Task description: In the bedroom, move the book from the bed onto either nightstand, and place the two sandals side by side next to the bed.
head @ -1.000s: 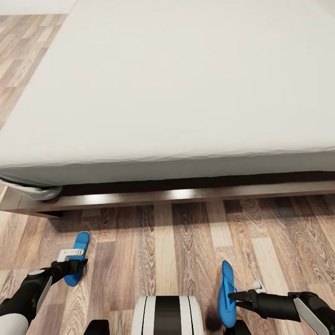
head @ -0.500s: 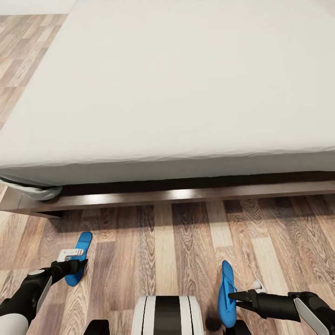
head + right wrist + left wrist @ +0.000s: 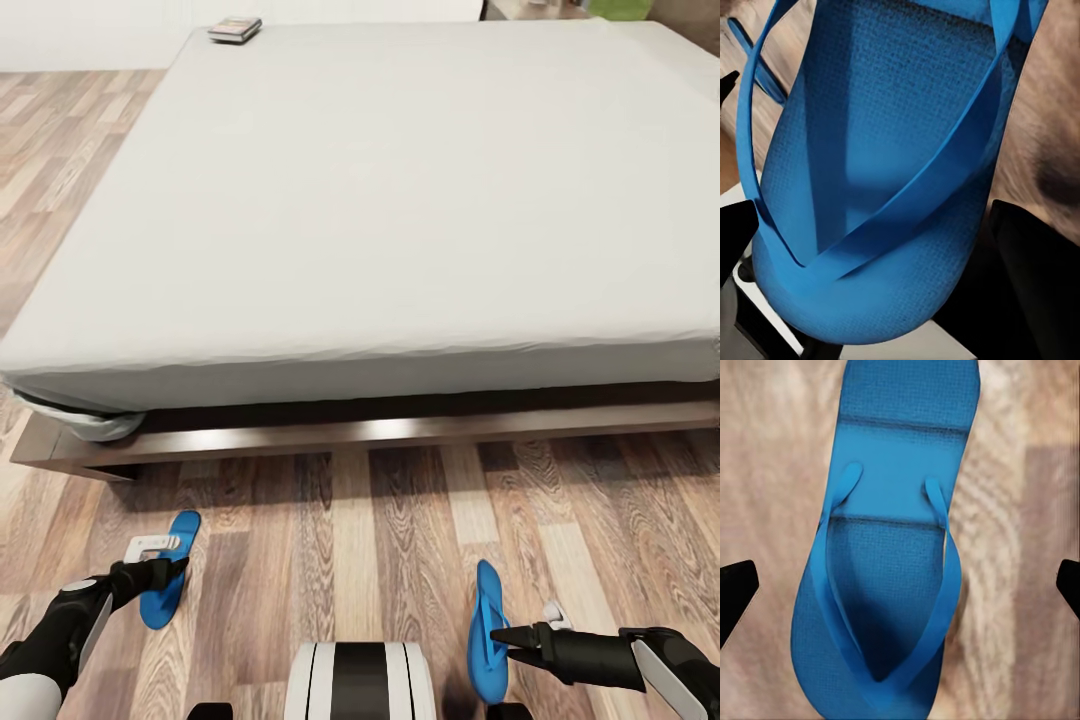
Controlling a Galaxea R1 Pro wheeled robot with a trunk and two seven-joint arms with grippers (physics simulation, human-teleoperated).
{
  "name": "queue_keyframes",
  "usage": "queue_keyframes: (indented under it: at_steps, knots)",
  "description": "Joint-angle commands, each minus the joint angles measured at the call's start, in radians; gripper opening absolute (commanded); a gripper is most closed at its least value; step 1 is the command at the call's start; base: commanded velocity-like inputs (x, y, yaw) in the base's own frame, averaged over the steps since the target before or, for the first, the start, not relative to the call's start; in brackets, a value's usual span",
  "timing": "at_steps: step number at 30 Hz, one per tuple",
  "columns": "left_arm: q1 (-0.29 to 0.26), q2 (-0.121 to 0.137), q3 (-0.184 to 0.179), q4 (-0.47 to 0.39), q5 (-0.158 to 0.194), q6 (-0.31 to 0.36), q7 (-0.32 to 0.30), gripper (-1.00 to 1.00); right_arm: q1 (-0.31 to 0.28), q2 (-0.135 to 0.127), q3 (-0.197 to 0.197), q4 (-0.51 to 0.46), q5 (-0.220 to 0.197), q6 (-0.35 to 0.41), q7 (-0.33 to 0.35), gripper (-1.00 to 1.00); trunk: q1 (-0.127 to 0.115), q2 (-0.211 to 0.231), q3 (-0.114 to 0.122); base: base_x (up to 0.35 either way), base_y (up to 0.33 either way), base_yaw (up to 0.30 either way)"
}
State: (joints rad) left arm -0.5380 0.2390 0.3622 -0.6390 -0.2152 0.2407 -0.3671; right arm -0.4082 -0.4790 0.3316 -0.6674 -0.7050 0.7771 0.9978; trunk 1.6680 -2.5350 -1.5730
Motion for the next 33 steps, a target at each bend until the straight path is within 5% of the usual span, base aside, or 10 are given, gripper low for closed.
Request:
queue_keyframes:
  at_steps: [1, 9, 12, 15, 19, 23, 31, 33]
  knots:
    - [0.000, -0.001, 0.006, -0.002, -0.009, 0.005, -0.009, 1.00, -0.001, -0.001, 0.004, 0.000, -0.007, 0.005, 0.000, -1.00, -0.001, 0.000, 0.003, 0.000, 0.000, 0.000]
    - [0.000, 0.001, 0.009, -0.003, -0.006, 0.008, -0.065, 1.00, -0.001, -0.001, 0.004, 0.000, -0.007, 0.005, 0.000, -1.00, -0.004, 0.002, 0.030, 0.000, 0.000, 0.000]
    - [0.000, 0.026, 0.032, -0.003, 0.000, 0.011, -0.270, 1.00, -0.001, -0.001, 0.004, 0.000, -0.007, 0.005, 0.000, -1.00, -0.004, 0.002, 0.030, 0.000, 0.000, 0.000]
    - [0.006, 0.084, 0.134, 0.000, 0.004, 0.014, -0.536, 1.00, -0.001, -0.002, 0.003, 0.000, -0.007, 0.005, 0.000, -1.00, -0.004, 0.002, 0.030, 0.000, 0.000, 0.000]
    - [0.018, 0.124, 0.246, 0.124, 0.002, 0.008, -0.739, 1.00, -0.001, -0.003, 0.003, 0.000, -0.007, 0.002, -0.002, -1.00, -0.004, 0.002, 0.030, 0.000, 0.000, 0.000]
    - [0.021, 0.145, 0.268, 0.221, 0.001, 0.004, -0.776, 1.00, -0.001, -0.003, 0.003, -0.003, -0.007, -0.003, -0.006, -1.00, -0.004, 0.002, 0.030, 0.000, 0.000, 0.000]
    - [0.021, 0.147, 0.271, 0.238, -0.001, 0.002, -0.782, 1.00, -0.001, -0.003, 0.001, -0.022, -0.001, -0.008, -0.018, -1.00, -0.004, 0.002, 0.030, 0.000, 0.000, 0.000]
    - [0.021, 0.147, 0.272, 0.238, -0.001, 0.002, -0.782, 1.00, -0.001, -0.003, 0.000, -0.039, 0.011, -0.009, -0.075, -1.00, -0.004, 0.002, 0.030, 0.000, 0.009, 0.000]
